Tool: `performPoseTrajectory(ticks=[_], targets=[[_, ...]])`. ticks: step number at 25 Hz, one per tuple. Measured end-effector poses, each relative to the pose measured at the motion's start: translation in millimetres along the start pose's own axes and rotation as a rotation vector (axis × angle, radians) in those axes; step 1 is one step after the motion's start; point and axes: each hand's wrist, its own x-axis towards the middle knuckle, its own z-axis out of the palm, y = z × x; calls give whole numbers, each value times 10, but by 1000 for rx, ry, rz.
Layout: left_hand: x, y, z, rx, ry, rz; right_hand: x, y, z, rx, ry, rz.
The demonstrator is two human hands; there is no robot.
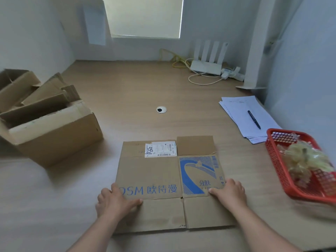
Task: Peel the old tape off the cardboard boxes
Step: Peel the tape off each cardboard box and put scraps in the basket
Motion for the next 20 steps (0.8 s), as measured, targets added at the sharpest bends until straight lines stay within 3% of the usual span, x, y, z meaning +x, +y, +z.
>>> performPoseTrajectory(ticks=[5, 10, 20], targets=[[96, -105, -19, -286, -24, 121, -162, 39, -8, 291, -39, 10], [184, -178, -40, -457, -247, 291, -451, 164, -67, 300, -100, -63], [-185, 332, -112, -449, -180, 680, -1274, 910, -491, 220, 301, -12]])
